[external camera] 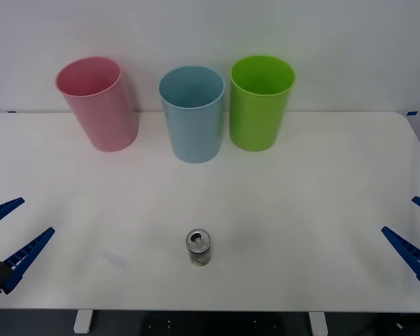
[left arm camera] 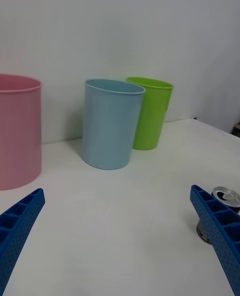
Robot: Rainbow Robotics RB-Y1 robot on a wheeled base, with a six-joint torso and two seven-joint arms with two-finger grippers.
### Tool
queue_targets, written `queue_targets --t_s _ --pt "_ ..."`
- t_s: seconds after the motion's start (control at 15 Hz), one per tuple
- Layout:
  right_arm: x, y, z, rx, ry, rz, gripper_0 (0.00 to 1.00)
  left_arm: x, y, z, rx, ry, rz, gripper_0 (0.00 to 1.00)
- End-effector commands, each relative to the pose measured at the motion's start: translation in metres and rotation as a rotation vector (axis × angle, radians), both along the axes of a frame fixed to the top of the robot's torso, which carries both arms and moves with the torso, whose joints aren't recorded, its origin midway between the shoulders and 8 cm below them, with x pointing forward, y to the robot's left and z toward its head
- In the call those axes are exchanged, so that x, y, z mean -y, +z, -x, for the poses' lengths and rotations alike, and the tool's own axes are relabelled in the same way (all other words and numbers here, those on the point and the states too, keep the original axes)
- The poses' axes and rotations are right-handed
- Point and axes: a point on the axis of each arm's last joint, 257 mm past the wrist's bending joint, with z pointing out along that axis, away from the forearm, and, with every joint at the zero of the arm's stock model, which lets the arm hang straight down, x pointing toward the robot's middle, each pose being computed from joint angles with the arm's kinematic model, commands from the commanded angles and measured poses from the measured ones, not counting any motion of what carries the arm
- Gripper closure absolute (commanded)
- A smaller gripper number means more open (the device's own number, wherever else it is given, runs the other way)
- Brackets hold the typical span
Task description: Grasp the object on the table and drop it into the matching bin: aluminum can to the light blue bin, PET bottle to the pink bin.
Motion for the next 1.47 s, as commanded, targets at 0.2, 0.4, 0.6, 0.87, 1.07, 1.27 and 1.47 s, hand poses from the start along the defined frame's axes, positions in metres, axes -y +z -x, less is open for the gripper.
queue_targets --t_s 0.2,0.4,0.6,0.87,1.07,1.27,1.47 --pt "-0.009 0.0 0.001 -0.003 0.027 0.007 0.0 0.0 0.0 0.0 0.0 0.0 0.0 0.0" --pt "-0.024 -0.006 0.006 -0.015 0.085 0.016 0.0 0.0 0.0 0.0 0.0 0.0 0.0 0.0" --pt "-0.046 -0.015 0.01 -0.041 0.156 0.016 0.0 0.0 0.0 0.0 0.0 0.0 0.0 0.0" --pt "-0.069 -0.033 0.013 -0.073 0.218 0.013 0.0 0.0 0.0 0.0 0.0 0.0 0.0 0.0" --pt "-0.089 -0.049 0.012 -0.044 0.26 0.063 0.0 0.0 0.0 0.0 0.0 0.0 0.0 0.0" --pt "-0.104 -0.064 0.008 -0.008 0.292 0.101 0.0 0.0 0.0 0.0 0.0 0.0 0.0 0.0" --pt "-0.126 -0.083 0.001 0.009 0.336 0.12 0.0 0.0 0.0 0.0 0.0 0.0 0.0 0.0"
